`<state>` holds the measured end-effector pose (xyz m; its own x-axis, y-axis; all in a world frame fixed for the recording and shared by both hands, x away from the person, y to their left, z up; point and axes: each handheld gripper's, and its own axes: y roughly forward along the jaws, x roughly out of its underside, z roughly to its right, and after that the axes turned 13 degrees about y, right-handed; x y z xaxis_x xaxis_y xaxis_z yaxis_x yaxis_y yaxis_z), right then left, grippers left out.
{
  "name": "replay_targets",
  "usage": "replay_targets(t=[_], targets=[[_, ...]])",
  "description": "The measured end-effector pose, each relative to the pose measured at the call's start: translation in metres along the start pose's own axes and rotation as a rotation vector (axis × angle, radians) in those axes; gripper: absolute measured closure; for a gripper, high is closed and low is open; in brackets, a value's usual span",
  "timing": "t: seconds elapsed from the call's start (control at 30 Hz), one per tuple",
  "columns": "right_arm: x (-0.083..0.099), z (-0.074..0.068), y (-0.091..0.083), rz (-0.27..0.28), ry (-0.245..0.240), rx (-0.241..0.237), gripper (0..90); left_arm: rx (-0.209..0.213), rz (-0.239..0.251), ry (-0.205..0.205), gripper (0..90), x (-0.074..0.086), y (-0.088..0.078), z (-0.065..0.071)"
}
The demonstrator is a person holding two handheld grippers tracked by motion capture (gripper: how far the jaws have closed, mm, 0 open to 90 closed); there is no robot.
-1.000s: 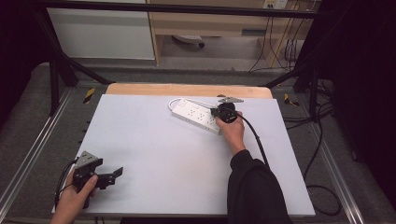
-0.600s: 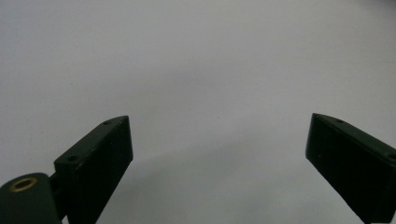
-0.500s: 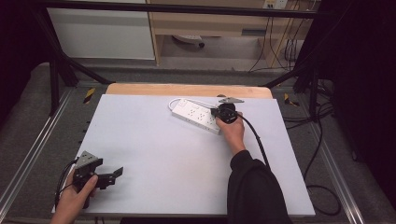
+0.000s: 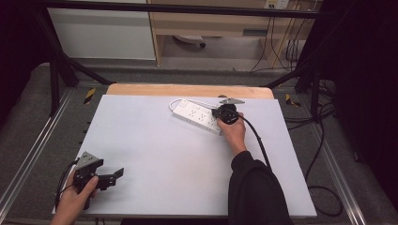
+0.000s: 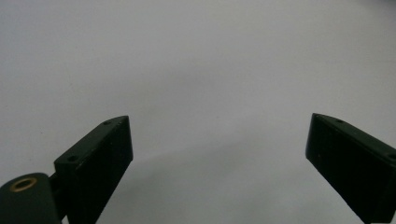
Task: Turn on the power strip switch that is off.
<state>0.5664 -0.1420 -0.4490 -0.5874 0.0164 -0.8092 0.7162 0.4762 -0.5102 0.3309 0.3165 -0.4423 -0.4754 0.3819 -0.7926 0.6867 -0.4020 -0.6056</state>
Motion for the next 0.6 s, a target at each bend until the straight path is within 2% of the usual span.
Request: replay_targets(t=[0.23,0.6], targets=[[-0.0023,-0.0009,0.0003,-0.011,0.013,-0.001,90.0,0.0,-0.001,0.002,7.3,0.0001,-0.0002,-0.0003],[-0.0077,-0.0039,-0.003,0.002,0.004,-0.003,90.0,-0.001,0.0,-0.001,7.3,0.0002,-0.0001,-0.0002]])
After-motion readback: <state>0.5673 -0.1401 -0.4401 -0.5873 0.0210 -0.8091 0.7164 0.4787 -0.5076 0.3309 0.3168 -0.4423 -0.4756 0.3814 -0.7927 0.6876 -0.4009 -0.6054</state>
